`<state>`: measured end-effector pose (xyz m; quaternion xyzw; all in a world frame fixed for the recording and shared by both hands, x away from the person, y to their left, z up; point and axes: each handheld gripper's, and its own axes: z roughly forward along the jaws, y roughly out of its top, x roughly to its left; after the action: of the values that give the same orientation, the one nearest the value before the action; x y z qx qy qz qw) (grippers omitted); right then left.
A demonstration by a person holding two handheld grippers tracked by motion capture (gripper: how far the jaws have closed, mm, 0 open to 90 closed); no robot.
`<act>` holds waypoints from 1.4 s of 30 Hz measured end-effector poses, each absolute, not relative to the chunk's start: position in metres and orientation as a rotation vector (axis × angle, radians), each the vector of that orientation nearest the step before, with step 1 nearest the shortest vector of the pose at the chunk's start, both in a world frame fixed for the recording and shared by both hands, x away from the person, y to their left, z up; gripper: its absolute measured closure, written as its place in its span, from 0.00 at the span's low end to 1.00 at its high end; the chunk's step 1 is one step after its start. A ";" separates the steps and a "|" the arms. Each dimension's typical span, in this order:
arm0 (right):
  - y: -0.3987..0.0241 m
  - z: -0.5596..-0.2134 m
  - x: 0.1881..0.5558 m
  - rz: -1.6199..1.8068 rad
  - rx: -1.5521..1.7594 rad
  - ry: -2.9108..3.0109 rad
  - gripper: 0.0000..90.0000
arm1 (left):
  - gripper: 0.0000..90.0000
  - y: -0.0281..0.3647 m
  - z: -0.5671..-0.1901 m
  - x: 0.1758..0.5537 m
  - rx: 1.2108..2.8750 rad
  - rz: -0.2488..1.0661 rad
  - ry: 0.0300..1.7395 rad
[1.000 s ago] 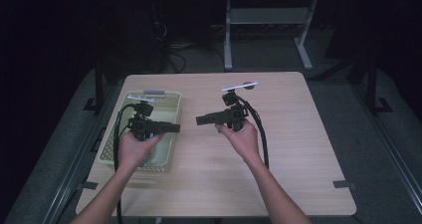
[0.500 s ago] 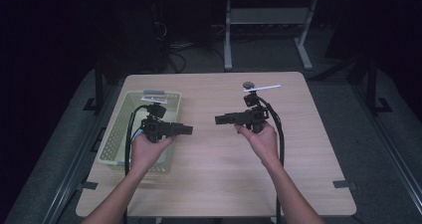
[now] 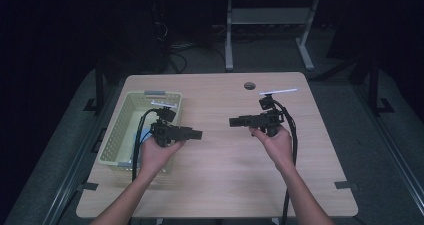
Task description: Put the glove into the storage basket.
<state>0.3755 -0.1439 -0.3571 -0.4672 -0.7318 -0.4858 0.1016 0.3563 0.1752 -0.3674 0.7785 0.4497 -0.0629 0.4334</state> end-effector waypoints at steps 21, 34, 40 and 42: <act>-0.180 -0.371 0.365 -1.422 -1.456 -2.130 0.40 | 0.38 0.155 -0.380 0.348 1.940 -0.204 1.084; -0.201 -0.379 0.357 -1.407 -1.501 -2.112 0.38 | 0.35 0.142 -0.387 0.341 1.943 -0.227 1.055; -0.211 -0.388 0.353 -1.406 -1.531 -2.084 0.38 | 0.35 0.137 -0.389 0.336 1.937 -0.212 1.040; -0.214 -0.391 0.352 -1.401 -1.546 -2.077 0.38 | 0.35 0.135 -0.390 0.334 1.936 -0.219 1.037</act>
<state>0.3517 -0.2143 -0.3911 -0.5225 -0.7020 -0.4738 0.0987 0.3340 0.1347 -0.3902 0.7832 0.4193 -0.0884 0.4504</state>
